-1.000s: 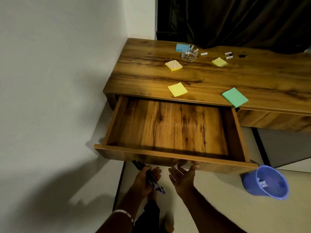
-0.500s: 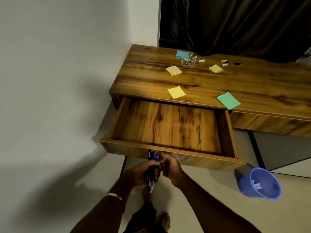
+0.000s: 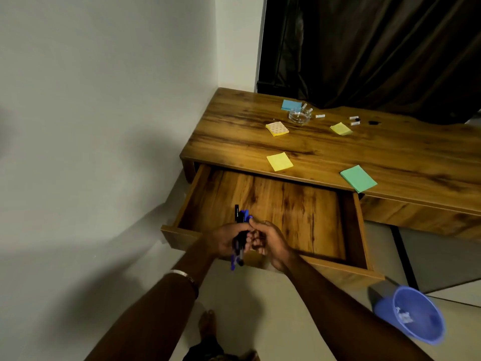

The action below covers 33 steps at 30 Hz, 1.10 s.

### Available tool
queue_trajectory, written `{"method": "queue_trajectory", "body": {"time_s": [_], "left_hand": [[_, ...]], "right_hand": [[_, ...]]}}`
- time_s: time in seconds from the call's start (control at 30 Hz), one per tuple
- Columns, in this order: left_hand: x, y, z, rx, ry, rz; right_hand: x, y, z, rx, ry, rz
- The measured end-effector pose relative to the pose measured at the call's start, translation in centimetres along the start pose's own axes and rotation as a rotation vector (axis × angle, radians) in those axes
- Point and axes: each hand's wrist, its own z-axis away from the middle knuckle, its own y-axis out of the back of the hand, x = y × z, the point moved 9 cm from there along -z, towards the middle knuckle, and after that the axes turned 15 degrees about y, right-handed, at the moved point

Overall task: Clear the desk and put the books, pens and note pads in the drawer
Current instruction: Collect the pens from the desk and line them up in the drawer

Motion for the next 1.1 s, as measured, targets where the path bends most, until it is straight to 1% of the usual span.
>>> {"method": "queue_trajectory", "body": {"time_s": [0.13,0.23,0.3,0.43,0.57,0.7,1.0,1.1], "left_hand": [[3.8,2.0,0.0,0.109,-0.055,0.068],[6.0,3.3,0.8,0.114,-0.085,0.091],[7.2,4.6,0.8,0.150,-0.098,0.071],[9.0,6.7,-0.1,0.148,-0.069,0.015],[10.1,9.1,-1.0,0.188,-0.016,-0.058],[10.5,11.1,-1.7,0.180,0.027,-0.069],[11.5,14.1,-2.5,0.297,0.033,-0.051],[11.9,15.0,-2.0,0.335,0.008,-0.035]], "right_hand": [[-2.1,-0.3,-2.2,-0.021,0.041,-0.027],[-3.0,-0.4,-4.0,0.010,0.048,0.040],[-3.3,-0.5,-5.2,0.026,0.056,0.081],[-3.1,-1.5,-8.0,0.041,0.040,0.144],[-2.3,-2.5,-10.3,0.061,0.007,0.156],[-1.7,-3.4,-11.9,0.076,0.001,0.173],[-0.7,-4.4,-14.2,0.131,-0.027,0.109],[-0.5,-4.1,-14.9,0.167,-0.020,0.171]]}}
